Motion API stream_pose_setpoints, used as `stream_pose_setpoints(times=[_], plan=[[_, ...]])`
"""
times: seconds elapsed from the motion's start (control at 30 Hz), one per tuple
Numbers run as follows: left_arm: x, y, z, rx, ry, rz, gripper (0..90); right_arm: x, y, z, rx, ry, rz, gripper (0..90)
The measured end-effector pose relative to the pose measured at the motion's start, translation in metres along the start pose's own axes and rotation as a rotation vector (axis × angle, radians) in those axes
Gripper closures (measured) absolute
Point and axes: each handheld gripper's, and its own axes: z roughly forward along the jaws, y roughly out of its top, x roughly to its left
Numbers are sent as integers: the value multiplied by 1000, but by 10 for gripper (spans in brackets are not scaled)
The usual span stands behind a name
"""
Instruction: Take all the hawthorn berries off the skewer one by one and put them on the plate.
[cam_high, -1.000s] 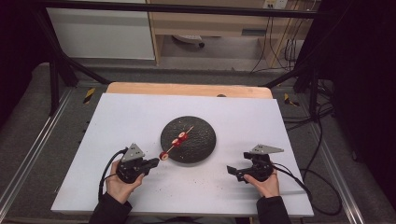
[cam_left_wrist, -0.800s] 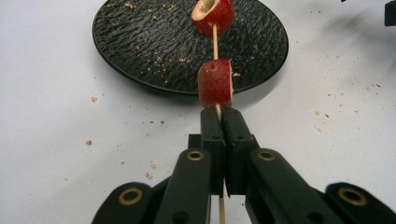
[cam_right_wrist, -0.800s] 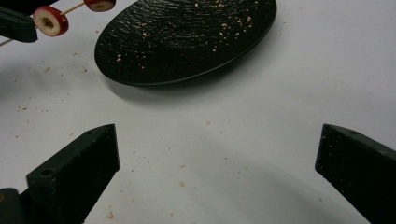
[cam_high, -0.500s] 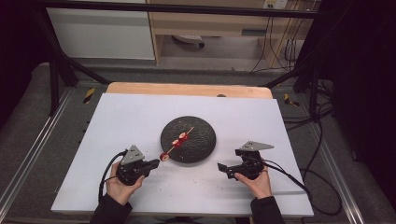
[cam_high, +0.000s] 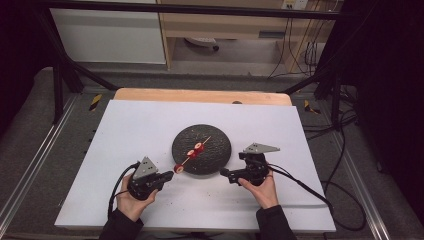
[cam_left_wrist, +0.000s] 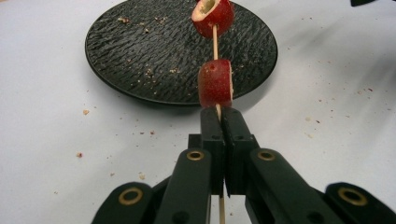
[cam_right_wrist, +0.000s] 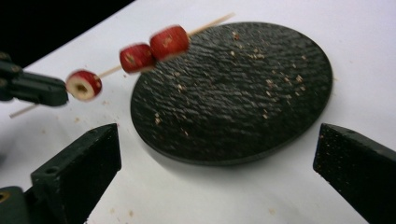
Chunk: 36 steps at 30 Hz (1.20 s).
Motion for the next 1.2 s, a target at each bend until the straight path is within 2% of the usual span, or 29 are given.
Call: stream_pose_setpoints(times=[0.2,0.43,0.53,0.87,1.2], plan=[[-3,0,0,-4,0,9,878,7,13,11,-26,35,40,58],[-8,1,1,-9,-6,20,878,9,23,26,-49,76,103,119],[-11,1,2,-10,-10,26,878,7,26,29,-65,102,161,152],[-21,3,7,-20,-26,47,878,3,28,35,-78,135,214,284],[-31,5,9,-35,-36,66,878,3,27,38,-86,144,265,425]])
